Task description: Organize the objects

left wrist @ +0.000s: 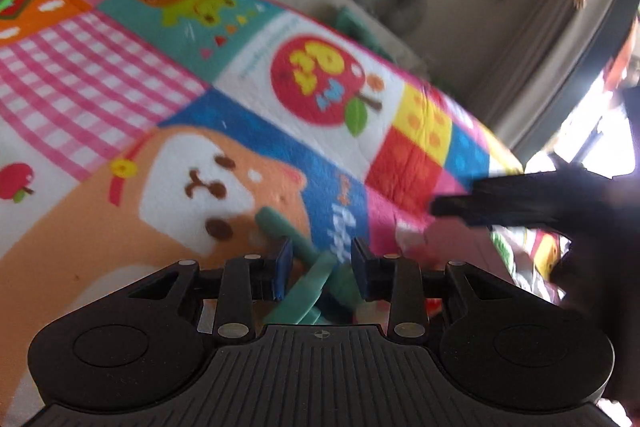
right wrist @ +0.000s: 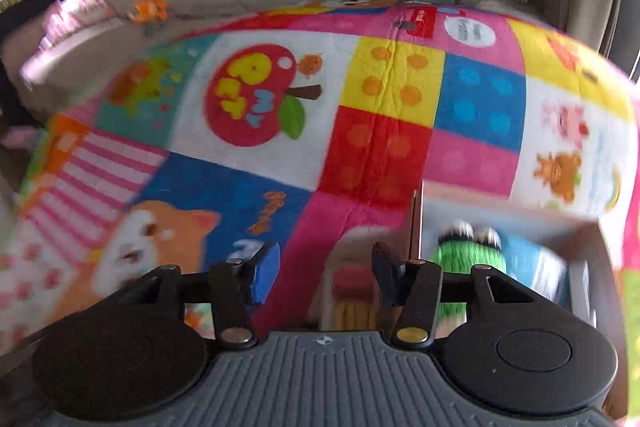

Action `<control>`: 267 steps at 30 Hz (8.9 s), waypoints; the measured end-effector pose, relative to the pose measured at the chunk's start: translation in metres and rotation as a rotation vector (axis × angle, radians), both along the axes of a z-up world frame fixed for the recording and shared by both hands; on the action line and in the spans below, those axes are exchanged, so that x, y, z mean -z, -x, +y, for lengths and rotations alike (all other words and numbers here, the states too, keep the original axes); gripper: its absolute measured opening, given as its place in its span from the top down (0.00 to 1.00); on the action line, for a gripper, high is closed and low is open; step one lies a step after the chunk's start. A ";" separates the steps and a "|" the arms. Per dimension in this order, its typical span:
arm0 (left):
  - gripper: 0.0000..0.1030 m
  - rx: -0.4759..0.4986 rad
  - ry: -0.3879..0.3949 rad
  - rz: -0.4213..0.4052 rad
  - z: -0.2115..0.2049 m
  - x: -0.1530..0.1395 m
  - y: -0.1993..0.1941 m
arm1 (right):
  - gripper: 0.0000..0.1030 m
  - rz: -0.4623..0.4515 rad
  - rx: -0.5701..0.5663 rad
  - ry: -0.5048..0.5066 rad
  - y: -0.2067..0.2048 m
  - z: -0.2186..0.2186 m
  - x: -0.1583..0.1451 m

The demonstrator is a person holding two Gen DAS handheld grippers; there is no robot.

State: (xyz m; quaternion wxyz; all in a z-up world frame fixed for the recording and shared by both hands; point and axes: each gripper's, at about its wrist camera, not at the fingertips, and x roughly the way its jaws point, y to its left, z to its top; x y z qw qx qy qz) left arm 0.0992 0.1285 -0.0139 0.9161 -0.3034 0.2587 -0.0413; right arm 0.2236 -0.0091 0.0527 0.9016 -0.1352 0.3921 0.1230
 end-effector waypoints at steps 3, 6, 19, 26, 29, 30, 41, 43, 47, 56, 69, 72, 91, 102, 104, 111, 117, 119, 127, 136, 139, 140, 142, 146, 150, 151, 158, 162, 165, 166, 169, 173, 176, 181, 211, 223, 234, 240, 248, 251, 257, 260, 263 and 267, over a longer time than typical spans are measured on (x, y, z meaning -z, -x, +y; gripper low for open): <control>0.67 0.020 0.054 0.011 0.005 0.005 -0.002 | 0.75 0.071 0.048 0.093 -0.023 0.015 0.028; 0.68 0.030 0.119 0.017 0.012 0.009 -0.002 | 0.77 0.116 0.045 0.113 -0.021 0.015 0.039; 0.71 0.358 0.027 0.038 -0.041 0.007 0.024 | 0.80 0.242 -0.110 -0.109 0.114 -0.064 0.030; 0.71 0.461 0.011 0.050 -0.076 0.006 0.073 | 0.80 0.116 -0.096 -0.246 0.177 -0.155 0.001; 0.71 0.493 0.034 0.062 -0.086 0.008 0.089 | 0.67 -0.116 0.096 -0.230 0.174 -0.202 -0.022; 0.69 0.489 0.025 0.061 -0.089 0.008 0.094 | 0.56 -0.212 0.167 -0.185 0.169 -0.214 -0.025; 0.66 0.448 -0.031 0.038 -0.094 0.005 0.099 | 0.50 -0.091 0.341 -0.298 0.095 -0.264 0.022; 0.66 0.448 -0.023 0.039 -0.094 0.005 0.098 | 0.48 -0.124 0.327 -0.259 0.106 -0.250 0.024; 0.66 0.449 -0.016 0.041 -0.093 0.006 0.098 | 0.46 -0.103 0.262 -0.280 0.124 -0.235 0.021; 0.67 0.374 -0.161 0.023 -0.087 -0.006 0.099 | 0.29 -0.149 0.106 -0.288 0.208 -0.233 0.003; 0.69 0.542 -0.213 -0.078 -0.102 -0.045 0.147 | 0.14 -0.069 0.017 -0.201 0.286 -0.230 0.059; 0.69 0.553 -0.228 -0.079 -0.126 -0.048 0.152 | 0.09 -0.107 0.088 -0.261 0.286 -0.241 0.055; 0.56 0.504 -0.289 0.057 -0.154 -0.021 0.138 | 0.01 -0.140 0.099 -0.291 0.288 -0.243 0.054; 0.55 0.525 -0.251 0.110 -0.140 -0.019 0.131 | 0.36 -0.144 0.239 -0.329 0.278 -0.269 0.043; 0.55 0.534 -0.267 0.103 -0.145 -0.019 0.133 | 0.38 -0.133 0.263 -0.315 0.272 -0.270 0.046; 0.59 0.531 -0.298 0.089 -0.146 -0.020 0.136 | 0.38 -0.072 0.223 -0.237 0.280 -0.265 0.057; 0.59 0.537 -0.293 0.095 -0.147 -0.018 0.136 | 0.36 -0.084 0.101 -0.184 0.305 -0.242 0.054; 0.59 0.536 -0.307 0.089 -0.150 -0.018 0.137 | 0.36 -0.106 0.096 -0.195 0.308 -0.239 0.046; 0.57 0.528 -0.303 0.083 -0.150 -0.017 0.139 | 0.36 -0.092 -0.001 -0.292 0.313 -0.229 0.031; 0.56 0.532 -0.347 0.060 -0.155 -0.016 0.143 | 0.36 -0.112 0.086 -0.188 0.306 -0.228 0.048; 0.55 0.531 -0.364 0.052 -0.158 -0.015 0.145 | 0.36 -0.106 0.096 -0.204 0.306 -0.237 0.047; 0.55 0.530 -0.368 0.050 -0.158 -0.015 0.146 | 0.36 -0.103 0.096 -0.208 0.306 -0.238 0.048; 0.55 0.529 -0.377 0.048 -0.159 -0.015 0.146 | 0.36 -0.093 0.093 -0.208 0.306 -0.238 0.051; 0.55 0.528 -0.380 0.048 -0.160 -0.015 0.147 | 0.36 -0.065 0.059 -0.210 0.308 -0.229 0.057; 0.56 0.524 -0.370 0.049 -0.158 -0.015 0.146 | 0.36 -0.068 0.012 -0.206 0.316 -0.221 0.057; 0.56 0.525 -0.367 0.050 -0.158 -0.015 0.146 | 0.36 -0.068 0.005 -0.210 0.317 -0.220 0.057; 0.56 0.529 -0.381 0.048 -0.159 -0.015 0.148 | 0.36 -0.145 -0.004 -0.179 0.318 -0.233 0.040; 0.56 0.529 -0.373 0.046 -0.157 -0.014 0.148 | 0.36 -0.141 0.006 -0.164 0.303 -0.239 0.038; 0.56 0.529 -0.374 0.046 -0.157 -0.014 0.148 | 0.36 -0.111 -0.030 -0.205 0.290 -0.235 0.039; 0.56 0.528 -0.373 0.046 -0.157 -0.014 0.148 | 0.36 -0.100 -0.043 -0.210 0.285 -0.231 0.040; 0.56 0.528 -0.373 0.046 -0.158 -0.014 0.148 | 0.36 -0.059 -0.074 -0.220 0.267 -0.220 0.048; 0.56 0.531 -0.368 0.047 -0.157 -0.014 0.149 | 0.42 -0.023 -0.038 -0.229 0.253 -0.214 0.057; 0.61 0.542 -0.340 0.052 -0.153 -0.015 0.148 | 0.69 -0.034 -0.063 -0.231 0.264 -0.210 0.048; 0.63 0.519 -0.284 0.002 -0.147 -0.038 0.139 | 0.70 -0.068 -0.083 -0.270 0.287 -0.224 0.025; 0.62 0.389 -0.207 -0.172 -0.144 -0.099 -0.022 | 0.70 -0.228 0.225 -0.434 0.164 -0.269 -0.023; 0.62 0.362 -0.195 -0.109 -0.066 -0.056 0.080 | 0.68 -0.131 0.354 -0.410 0.107 -0.229 0.011; 0.62 0.106 -0.143 -0.019 -0.010 -0.036 0.106 | 0.15 -0.253 0.286 -0.405 0.178 -0.251 -0.019; 0.62 0.151 -0.068 0.033 -0.018 -0.025 0.113 | 0.00 -0.189 0.141 -0.325 0.229 -0.237 -0.002; 0.62 0.281 -0.335 0.016 -0.088 -0.032 0.123 | 0.00 -0.090 0.141 -0.300 0.258 -0.236 0.042; 0.62 0.283 -0.414 0.041 -0.100 -0.029 0.120 | 0.00 -0.065 0.145 -0.294 0.264 -0.238 0.052; 0.79 0.337 -0.374 0.097 -0.106 -0.020 0.115 | 0.00 -0.072 0.050 -0.288 0.290 -0.233 0.045; 0.79 0.414 -0.357 0.096 -0.116 -0.020 0.119 | 0.00 -0.054 -0.095 -0.263 0.306 -0.215 0.040; 0.79 0.444 -0.413 0.089 -0.130 -0.021 0.125 | 0.00 -0.069 -0.162 -0.180 0.315 -0.198 0.045; 0.79 0.456 -0.449 0.082 -0.135 -0.020 0.130 | 0.00 -0.196 -0.069 0.023 0.317 -0.191 0.051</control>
